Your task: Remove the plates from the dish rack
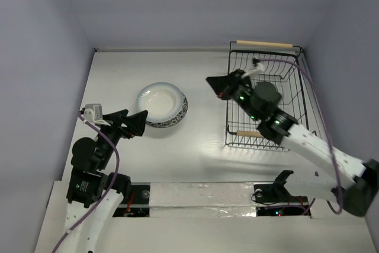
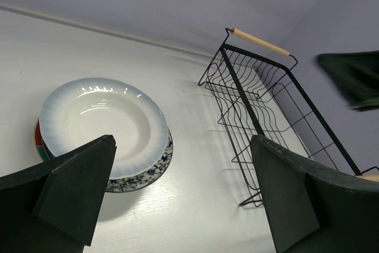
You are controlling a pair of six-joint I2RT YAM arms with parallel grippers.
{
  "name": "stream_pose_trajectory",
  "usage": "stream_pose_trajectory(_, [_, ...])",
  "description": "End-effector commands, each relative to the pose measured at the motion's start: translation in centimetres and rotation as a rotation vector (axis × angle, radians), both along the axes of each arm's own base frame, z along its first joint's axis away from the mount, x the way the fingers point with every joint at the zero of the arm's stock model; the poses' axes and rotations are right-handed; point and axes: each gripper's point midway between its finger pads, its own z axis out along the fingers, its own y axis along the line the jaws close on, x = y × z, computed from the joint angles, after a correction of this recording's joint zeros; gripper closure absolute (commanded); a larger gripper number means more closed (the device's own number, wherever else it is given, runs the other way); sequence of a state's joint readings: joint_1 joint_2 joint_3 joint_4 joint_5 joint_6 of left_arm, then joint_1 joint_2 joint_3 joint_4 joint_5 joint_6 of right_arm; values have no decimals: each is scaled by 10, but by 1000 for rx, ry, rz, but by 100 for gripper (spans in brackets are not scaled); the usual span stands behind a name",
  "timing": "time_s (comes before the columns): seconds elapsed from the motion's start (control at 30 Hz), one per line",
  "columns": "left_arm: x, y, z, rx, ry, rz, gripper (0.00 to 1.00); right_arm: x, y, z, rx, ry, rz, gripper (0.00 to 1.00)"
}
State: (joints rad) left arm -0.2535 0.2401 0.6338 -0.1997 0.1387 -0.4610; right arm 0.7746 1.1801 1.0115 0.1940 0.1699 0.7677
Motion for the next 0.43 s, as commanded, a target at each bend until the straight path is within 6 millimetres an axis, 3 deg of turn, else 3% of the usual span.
stream_pose_trajectory(0.0, [-3, 3, 40, -3, -99, 8, 3, -41, -74, 80, 71, -248, -142, 100])
stream_pose_trajectory(0.03, [-2, 3, 45, -3, -102, 11, 3, -48, -90, 85, 53, -278, -178, 99])
stream_pose_trajectory(0.1, [-6, 4, 64, -9, -135, 10, 3, -62, -122, 87, 15, -296, -248, 74])
stream_pose_trajectory(0.13, [-9, 5, 72, -11, -153, 11, 4, -82, -147, 102, 49, -338, -275, 64])
stream_pose_trajectory(0.17, [-10, 6, 77, -9, -162, 15, 4, -87, -156, 92, 15, -323, -289, 38])
stream_pose_trajectory(0.27, [-18, 8, 99, -21, -219, 16, 4, -102, -193, 73, -12, -285, -378, 11])
stream_pose_trajectory(0.4, [-15, 5, 94, -23, -220, 2, 3, -107, -204, 49, -7, -250, -401, 4])
